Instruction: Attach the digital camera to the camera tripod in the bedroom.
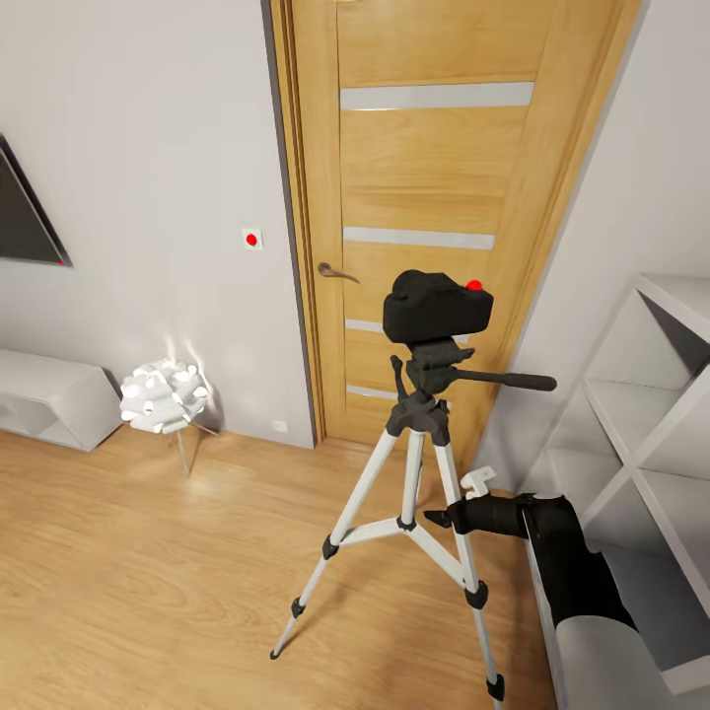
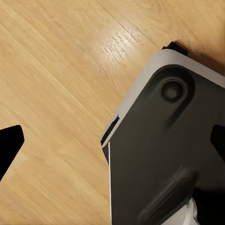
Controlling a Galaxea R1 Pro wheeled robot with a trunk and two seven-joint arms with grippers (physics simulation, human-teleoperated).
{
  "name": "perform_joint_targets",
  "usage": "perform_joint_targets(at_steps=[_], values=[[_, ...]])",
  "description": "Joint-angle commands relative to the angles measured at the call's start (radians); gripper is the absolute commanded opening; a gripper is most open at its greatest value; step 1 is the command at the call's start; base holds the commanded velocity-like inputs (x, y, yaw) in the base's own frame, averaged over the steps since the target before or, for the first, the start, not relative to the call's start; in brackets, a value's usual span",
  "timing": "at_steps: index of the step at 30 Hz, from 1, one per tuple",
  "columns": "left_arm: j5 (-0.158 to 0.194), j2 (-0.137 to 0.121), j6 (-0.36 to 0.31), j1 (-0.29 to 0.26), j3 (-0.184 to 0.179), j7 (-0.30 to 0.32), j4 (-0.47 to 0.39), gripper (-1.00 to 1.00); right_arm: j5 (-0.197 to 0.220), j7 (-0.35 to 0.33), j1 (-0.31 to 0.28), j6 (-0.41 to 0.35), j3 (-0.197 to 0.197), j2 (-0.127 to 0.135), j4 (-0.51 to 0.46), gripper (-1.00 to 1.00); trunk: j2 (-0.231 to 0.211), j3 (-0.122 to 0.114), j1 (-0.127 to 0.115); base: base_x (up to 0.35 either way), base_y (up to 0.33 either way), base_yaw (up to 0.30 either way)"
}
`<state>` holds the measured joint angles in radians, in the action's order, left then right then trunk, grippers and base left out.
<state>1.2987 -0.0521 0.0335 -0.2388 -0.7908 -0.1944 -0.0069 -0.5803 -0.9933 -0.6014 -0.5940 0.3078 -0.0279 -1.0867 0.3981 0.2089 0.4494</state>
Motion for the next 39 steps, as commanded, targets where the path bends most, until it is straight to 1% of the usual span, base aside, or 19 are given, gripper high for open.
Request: perform_joint_targets(at_steps=[1,4,9,12,13,15,18,19,24,29,32,35,39], values=[[0.008,0.0,0.002,0.0,-0.008,-0.004,-0.001,1.0,-0.007,-0.008,-0.001,-0.005,0.004,-0.001,-0.003,1.0,0.002,0.002,0.001,0.0,0.0,0.0],[0.008,0.0,0.002,0.0,-0.008,-0.004,-0.001,1.0,-0.007,-0.005,0.007,-0.004,0.004,-0.002,-0.009,1.0,0.002,0.002,0.001,0.0,0.0,0.0],[0.008,0.0,0.002,0.0,-0.008,-0.004,-0.001,1.0,-0.007,0.023,0.034,-0.002,0.003,-0.019,-0.038,1.0,0.002,0.002,0.001,0.0,0.0,0.0],[0.008,0.0,0.002,0.0,-0.008,-0.004,-0.001,1.0,-0.006,0.04,0.051,0.01,0.002,-0.035,-0.055,1.0,0.002,0.002,0.001,0.0,0.0,0.0],[0.008,0.0,0.002,0.0,-0.008,-0.004,-0.001,1.0,-0.006,0.128,0.166,0.026,0.001,-0.04,-0.235,1.0,0.002,0.002,0.001,0.0,0.0,0.0],[0.008,-0.001,0.002,0.0,-0.008,-0.004,-0.001,1.0,-0.005,0.152,0.188,0.051,-0.001,-0.045,-0.255,1.0,0.002,0.002,0.001,0.0,0.0,0.0],[0.008,0.0,0.002,0.0,-0.008,-0.004,-0.001,1.0,-0.005,0.186,0.212,0.097,-0.001,-0.054,-0.272,1.0,0.002,0.002,0.001,0.0,0.0,0.0],[0.008,0.0,0.002,0.0,-0.008,-0.004,-0.001,1.0,-0.004,0.206,0.223,0.128,-0.001,-0.061,-0.279,1.0,0.002,0.002,0.001,0.0,0.0,0.0],[0.008,0.0,0.002,0.0,-0.008,-0.004,-0.001,1.0,0.001,0.247,0.237,0.182,0.001,-0.072,-0.283,1.0,0.002,0.002,0.001,0.0,0.0,0.0],[0.008,0.0,0.002,0.0,-0.008,-0.004,-0.001,1.0,0.005,0.272,0.245,0.199,0.003,-0.076,-0.281,1.0,0.002,0.002,0.001,0.0,0.0,0.0],[0.008,0.0,0.002,0.0,-0.008,-0.004,-0.001,1.0,0.007,0.296,0.26,0.203,0.003,-0.079,-0.285,1.0,0.002,0.002,0.001,0.0,0.0,0.0],[0.008,0.0,0.002,0.0,-0.008,-0.004,-0.001,1.0,0.009,0.336,0.28,0.21,0.003,-0.088,-0.288,1.0,0.002,0.002,0.001,0.0,0.0,0.0],[0.008,0.0,0.002,0.0,-0.008,-0.004,-0.001,1.0,0.01,0.403,0.301,0.24,0.004,-0.107,-0.29,1.0,0.002,0.002,0.001,0.0,0.0,0.0]])
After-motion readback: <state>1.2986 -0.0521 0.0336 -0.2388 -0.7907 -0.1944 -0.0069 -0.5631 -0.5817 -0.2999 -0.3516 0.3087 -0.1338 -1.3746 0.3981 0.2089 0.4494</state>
